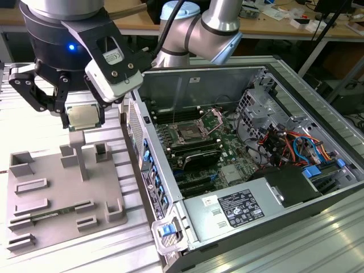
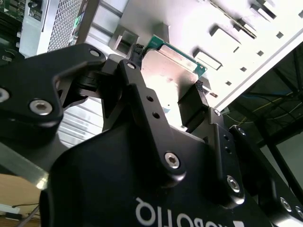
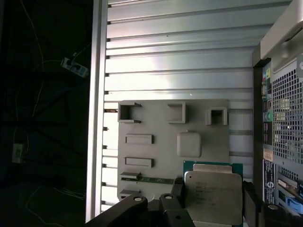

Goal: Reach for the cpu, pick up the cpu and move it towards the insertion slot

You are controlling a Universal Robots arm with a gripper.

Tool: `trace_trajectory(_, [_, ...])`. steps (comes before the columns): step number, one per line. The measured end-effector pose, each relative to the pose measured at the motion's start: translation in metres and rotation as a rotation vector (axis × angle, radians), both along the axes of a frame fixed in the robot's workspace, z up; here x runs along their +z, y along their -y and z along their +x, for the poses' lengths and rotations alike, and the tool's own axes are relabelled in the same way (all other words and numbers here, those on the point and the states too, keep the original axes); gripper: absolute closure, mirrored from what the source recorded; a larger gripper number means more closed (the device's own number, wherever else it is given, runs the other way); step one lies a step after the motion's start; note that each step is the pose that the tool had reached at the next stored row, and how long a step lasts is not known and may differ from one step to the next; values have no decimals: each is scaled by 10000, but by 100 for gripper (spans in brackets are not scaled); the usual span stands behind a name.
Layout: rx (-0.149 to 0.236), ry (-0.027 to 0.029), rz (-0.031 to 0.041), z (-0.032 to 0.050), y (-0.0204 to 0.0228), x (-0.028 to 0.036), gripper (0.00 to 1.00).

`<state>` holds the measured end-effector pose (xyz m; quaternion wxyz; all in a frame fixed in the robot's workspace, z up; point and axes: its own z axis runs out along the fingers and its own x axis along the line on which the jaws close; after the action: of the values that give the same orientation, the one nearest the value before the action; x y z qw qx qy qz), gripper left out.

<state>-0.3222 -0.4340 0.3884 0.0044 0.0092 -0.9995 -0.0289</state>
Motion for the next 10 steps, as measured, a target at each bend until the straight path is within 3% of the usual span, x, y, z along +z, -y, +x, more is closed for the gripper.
trace_trajectory(10, [1,0,0,90,0,0,45])
